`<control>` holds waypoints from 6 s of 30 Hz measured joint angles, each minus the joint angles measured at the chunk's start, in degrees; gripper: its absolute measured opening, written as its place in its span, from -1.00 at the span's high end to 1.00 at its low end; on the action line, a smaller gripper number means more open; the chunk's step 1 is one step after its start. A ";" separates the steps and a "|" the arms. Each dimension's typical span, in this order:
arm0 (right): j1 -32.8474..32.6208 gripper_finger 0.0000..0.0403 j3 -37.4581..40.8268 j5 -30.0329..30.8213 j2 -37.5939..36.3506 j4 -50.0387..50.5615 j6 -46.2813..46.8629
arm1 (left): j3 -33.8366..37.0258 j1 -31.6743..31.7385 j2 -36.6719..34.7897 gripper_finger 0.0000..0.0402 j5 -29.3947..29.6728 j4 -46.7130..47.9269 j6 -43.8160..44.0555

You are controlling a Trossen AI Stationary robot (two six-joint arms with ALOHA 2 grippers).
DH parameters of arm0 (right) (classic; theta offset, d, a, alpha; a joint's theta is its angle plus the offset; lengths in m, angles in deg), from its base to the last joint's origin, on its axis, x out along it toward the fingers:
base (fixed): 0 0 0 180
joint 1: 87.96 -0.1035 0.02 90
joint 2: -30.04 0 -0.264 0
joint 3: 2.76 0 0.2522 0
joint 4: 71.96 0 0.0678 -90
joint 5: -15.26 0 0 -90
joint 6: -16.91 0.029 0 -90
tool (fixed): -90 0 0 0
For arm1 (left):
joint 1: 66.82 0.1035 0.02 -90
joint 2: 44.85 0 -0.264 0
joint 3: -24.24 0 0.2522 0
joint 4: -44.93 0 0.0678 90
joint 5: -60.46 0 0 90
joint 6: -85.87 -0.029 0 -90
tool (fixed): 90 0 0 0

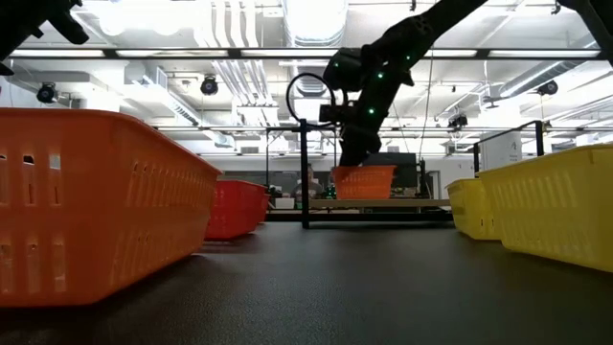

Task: Stack baskets on shelf by color
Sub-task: Put the middle orange bin on the shelf, then put the top left yellow bin on the shelf

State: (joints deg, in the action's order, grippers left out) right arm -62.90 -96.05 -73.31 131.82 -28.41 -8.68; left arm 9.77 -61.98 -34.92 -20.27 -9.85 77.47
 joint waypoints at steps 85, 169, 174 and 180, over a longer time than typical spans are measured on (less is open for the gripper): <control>13.94 0.95 6.47 -4.93 -6.82 -0.19 4.11 | 0.00 0.01 0.01 1.00 0.00 -0.04 -0.96; -38.18 0.92 26.36 1.83 -33.11 13.14 31.72 | -24.20 0.02 29.40 1.00 -13.46 50.82 25.07; -38.19 0.73 26.36 -1.57 -33.09 13.73 36.63 | -24.11 0.02 29.68 1.00 -12.19 49.04 24.65; -39.50 0.38 26.36 -1.95 -33.01 13.54 43.39 | -24.06 0.02 30.16 1.00 -11.85 49.08 24.52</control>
State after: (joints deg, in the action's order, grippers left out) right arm -102.40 -69.69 -75.27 98.81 -14.87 34.72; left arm -14.29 -61.96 -4.76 -32.13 39.23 101.99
